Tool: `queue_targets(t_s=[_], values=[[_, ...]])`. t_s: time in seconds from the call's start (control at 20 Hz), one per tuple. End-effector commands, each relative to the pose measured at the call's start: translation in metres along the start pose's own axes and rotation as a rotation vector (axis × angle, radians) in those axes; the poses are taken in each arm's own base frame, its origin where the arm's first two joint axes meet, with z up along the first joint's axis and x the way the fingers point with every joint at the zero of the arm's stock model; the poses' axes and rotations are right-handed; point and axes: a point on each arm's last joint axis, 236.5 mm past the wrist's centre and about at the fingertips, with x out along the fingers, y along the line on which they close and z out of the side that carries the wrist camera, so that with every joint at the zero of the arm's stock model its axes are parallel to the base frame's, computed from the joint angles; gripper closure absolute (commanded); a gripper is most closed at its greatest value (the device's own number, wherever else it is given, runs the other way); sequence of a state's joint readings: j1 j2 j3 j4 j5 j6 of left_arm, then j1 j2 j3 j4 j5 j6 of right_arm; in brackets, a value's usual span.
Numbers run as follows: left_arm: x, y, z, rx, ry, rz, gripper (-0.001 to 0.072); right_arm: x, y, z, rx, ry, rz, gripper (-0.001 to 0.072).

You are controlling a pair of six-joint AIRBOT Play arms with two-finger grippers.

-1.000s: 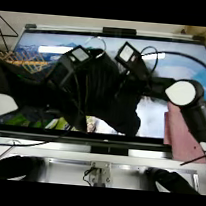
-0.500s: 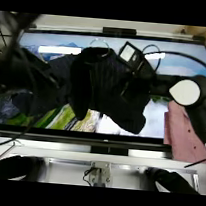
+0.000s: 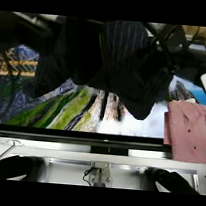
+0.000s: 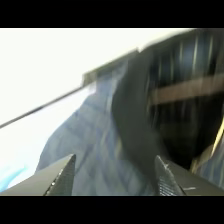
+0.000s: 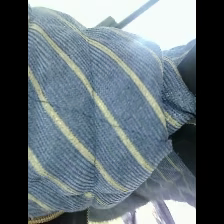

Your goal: Fold the shirts.

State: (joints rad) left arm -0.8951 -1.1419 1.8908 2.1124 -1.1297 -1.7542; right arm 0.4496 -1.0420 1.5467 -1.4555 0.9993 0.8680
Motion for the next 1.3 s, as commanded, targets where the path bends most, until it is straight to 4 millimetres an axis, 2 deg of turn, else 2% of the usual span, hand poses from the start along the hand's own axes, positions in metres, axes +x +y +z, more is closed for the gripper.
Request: queue_targets(t_s=[0.0, 0.15, 0.3, 0.6, 0.8, 0.9, 1.0, 1.15, 1.25], values=[[0.042, -0.029, 0.031, -0.065, -0.153, -0.049, 0.0107, -0.003, 0.011, -0.009, 0.041, 0.057, 0.055, 0.0631], [0.086, -0.06, 0.011, -0.028, -0.109, -0.077, 0.0106, 0.001, 0.015, -0.011, 0.083, 0.065, 0.072, 0.0631], [0.107, -0.082, 0.004, -0.052, -0.109, -0.122, 0.0102, 0.006, 0.018, -0.016, 0.088, 0.086, 0.087, 0.0631], [0.111, -0.094, 0.007, -0.076, -0.127, -0.162, 0.0102, 0.02, 0.024, -0.026, 0.091, 0.123, 0.113, 0.0631], [0.111, -0.101, 0.001, -0.105, -0.1, -0.19, 0.0104, 0.022, 0.02, -0.026, 0.085, 0.12, 0.096, 0.0631], [0.11, -0.09, -0.009, -0.081, -0.053, -0.153, 0.0106, 0.022, 0.013, -0.031, 0.066, 0.14, 0.069, 0.0631], [0.107, -0.065, -0.026, -0.056, 0.023, -0.076, 0.0112, 0.022, 0.009, -0.033, 0.058, 0.148, 0.053, 0.0631], [0.09, -0.023, -0.046, -0.08, 0.131, 0.014, 0.0112, 0.022, 0.009, -0.033, 0.081, 0.148, 0.051, 0.0631], [0.079, -0.01, -0.049, -0.097, 0.153, 0.036, 0.0112, 0.023, 0.009, -0.032, 0.095, 0.143, 0.048, 0.0631]])
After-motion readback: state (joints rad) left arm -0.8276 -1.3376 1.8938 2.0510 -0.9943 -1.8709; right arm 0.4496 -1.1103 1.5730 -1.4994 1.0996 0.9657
